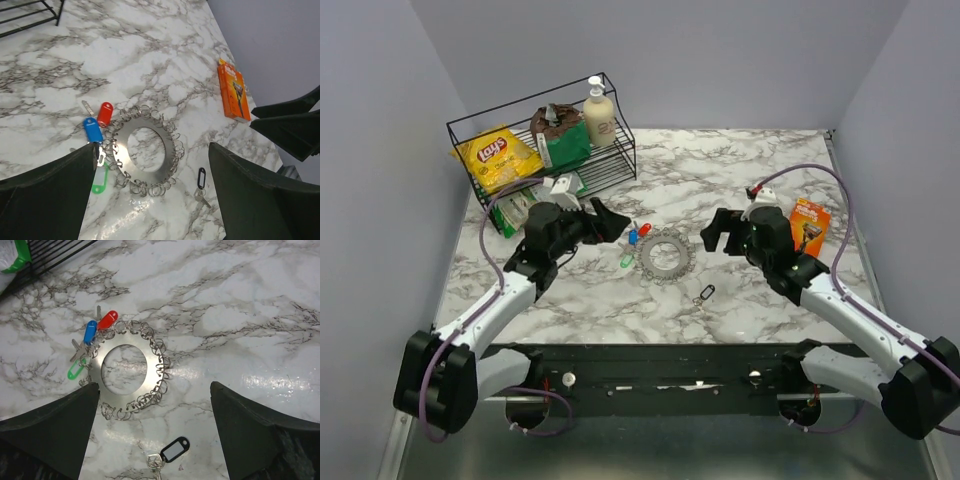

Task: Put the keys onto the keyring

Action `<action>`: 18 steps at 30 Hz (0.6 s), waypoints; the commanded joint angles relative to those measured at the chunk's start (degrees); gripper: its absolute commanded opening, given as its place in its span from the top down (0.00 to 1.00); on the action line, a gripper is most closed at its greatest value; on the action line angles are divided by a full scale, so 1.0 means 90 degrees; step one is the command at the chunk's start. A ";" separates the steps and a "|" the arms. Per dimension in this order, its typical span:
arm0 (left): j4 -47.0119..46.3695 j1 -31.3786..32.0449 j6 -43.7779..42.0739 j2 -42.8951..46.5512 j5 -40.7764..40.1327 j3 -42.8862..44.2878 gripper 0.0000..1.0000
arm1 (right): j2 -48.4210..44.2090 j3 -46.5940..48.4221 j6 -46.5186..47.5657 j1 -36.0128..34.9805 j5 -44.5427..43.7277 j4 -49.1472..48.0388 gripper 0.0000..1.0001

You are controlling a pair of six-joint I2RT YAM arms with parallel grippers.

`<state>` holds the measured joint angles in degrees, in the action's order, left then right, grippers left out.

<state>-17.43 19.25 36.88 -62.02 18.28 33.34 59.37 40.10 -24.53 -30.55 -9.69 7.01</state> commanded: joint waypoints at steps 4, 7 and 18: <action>0.1145 0.1074 -0.0455 -0.1311 -0.0576 0.1265 0.01 | 0.0452 -0.0285 0.0050 -0.0141 -0.0213 -0.0222 0.00; 0.1088 0.1230 -0.0368 -0.1683 -0.0440 0.1412 0.01 | 0.0697 -0.0315 0.0031 -0.0151 -0.0095 -0.0290 0.00; 0.2276 0.1270 -0.0670 -0.2191 -0.0674 0.1754 0.02 | 0.1185 -0.0452 0.0138 -0.0200 0.0754 -0.0915 0.04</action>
<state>-4.45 30.50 33.39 -80.93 14.55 47.27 67.90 35.73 -24.23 -31.59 -6.44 2.02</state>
